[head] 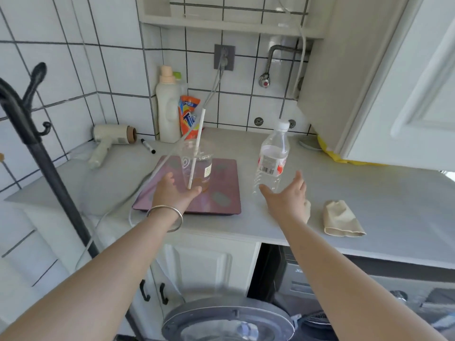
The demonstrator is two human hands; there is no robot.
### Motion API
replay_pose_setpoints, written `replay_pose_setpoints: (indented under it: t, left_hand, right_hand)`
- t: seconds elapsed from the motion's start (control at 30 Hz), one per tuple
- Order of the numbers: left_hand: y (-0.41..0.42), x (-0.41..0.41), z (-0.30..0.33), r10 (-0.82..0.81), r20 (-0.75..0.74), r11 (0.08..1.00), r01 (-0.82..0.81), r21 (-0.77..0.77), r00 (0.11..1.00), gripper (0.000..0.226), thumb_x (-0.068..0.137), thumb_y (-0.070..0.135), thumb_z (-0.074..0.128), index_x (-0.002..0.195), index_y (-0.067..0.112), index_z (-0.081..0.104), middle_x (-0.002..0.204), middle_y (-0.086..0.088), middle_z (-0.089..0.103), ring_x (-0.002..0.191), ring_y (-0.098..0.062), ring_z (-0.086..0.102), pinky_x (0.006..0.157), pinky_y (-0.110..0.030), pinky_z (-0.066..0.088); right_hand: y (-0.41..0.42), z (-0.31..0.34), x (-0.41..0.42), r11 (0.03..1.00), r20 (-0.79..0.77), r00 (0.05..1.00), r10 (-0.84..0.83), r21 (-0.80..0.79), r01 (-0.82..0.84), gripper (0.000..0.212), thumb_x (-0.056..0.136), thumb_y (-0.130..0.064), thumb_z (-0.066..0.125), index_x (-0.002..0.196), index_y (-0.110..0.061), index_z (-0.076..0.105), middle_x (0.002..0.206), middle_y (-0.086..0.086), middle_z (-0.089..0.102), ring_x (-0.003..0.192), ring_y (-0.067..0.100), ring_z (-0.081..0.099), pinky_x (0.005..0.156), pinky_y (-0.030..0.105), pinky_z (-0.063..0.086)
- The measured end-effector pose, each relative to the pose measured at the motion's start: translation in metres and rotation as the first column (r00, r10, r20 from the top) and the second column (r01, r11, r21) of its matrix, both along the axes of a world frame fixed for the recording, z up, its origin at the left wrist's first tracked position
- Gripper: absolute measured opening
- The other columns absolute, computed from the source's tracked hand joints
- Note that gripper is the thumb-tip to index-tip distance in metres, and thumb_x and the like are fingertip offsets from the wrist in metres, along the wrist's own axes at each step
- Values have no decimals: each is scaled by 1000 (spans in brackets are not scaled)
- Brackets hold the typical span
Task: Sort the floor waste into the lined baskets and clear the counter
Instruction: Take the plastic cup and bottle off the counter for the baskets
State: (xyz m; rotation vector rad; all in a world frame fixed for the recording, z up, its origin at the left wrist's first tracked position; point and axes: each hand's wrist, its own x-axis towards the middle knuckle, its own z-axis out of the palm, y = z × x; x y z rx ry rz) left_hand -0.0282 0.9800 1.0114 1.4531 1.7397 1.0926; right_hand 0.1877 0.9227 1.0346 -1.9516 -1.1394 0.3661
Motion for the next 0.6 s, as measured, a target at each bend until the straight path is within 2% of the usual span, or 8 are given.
replay_pose_setpoints:
  t: [0.17, 0.23, 0.37, 0.43, 0.47, 0.53, 0.57, 0.6]
  left_hand:
    - [44, 0, 1, -44, -3, 997, 43, -57, 999, 107, 62, 42, 81, 144, 6, 23, 150, -12, 33, 137, -27, 34, 113, -39, 30]
    - [54, 2, 1, -58, 37, 997, 60, -43, 998, 112, 58, 40, 84, 145, 9, 21, 150, -9, 33, 136, -25, 36, 112, -37, 32]
    - [71, 5, -5, -83, 139, 996, 86, -13, 987, 126, 33, 51, 83, 139, 19, 24, 142, -4, 44, 125, -22, 49, 104, -43, 43]
    - [73, 9, -4, -92, 163, 995, 95, -10, 982, 117, 42, 41, 88, 138, 19, 24, 141, -3, 44, 123, -22, 51, 103, -37, 44]
    - [73, 11, -3, -97, 166, 995, 100, -5, 981, 111, 50, 33, 88, 139, 18, 23, 141, -3, 43, 125, -22, 49, 101, -28, 43]
    - [76, 15, -4, -118, 170, 992, 122, -12, 978, 98, 64, 21, 84, 139, 14, 22, 142, -3, 41, 126, -20, 46, 78, -2, 41]
    - [74, 17, -3, -137, 188, 990, 143, -19, 973, 93, 68, 18, 82, 139, 12, 22, 143, -3, 40, 122, -20, 46, 58, 6, 38]
    - [73, 19, -2, -152, 207, 987, 161, -27, 967, 89, 70, 16, 80, 139, 11, 23, 143, -4, 39, 114, -19, 47, 43, 6, 35]
  right_hand:
    - [40, -4, 0, 997, -160, 986, -41, 59, 51, 110, 71, -43, 75, 149, -13, 4, 155, 5, 19, 143, 24, 21, 116, 43, 24]
    - [52, -5, -2, 996, -174, 983, -52, 69, 65, 110, 68, -43, 77, 148, -12, 8, 152, 5, 27, 140, 24, 28, 113, 44, 29]
    - [70, -9, -5, 986, -218, 970, -111, 101, 135, 100, 65, -39, 79, 143, -12, 23, 138, 3, 44, 130, 25, 42, 107, 44, 37]
    - [76, -12, -6, 980, -228, 963, -144, 100, 171, 97, 63, -39, 80, 140, -13, 27, 136, 3, 48, 127, 25, 45, 105, 44, 39]
    - [78, -13, -5, 978, -226, 961, -159, 96, 184, 96, 63, -39, 80, 139, -12, 28, 135, 3, 49, 127, 25, 46, 105, 43, 39]
    - [81, -15, -4, 974, -232, 955, -185, 86, 210, 90, 65, -36, 80, 137, -12, 32, 132, 4, 51, 124, 25, 48, 101, 39, 41]
    - [82, -16, -3, 972, -242, 950, -196, 83, 221, 85, 65, -34, 80, 134, -11, 35, 129, 4, 53, 121, 25, 50, 97, 35, 42]
    - [83, -16, -2, 970, -255, 946, -203, 79, 230, 78, 66, -32, 79, 130, -11, 38, 125, 4, 55, 118, 25, 52, 91, 32, 42]
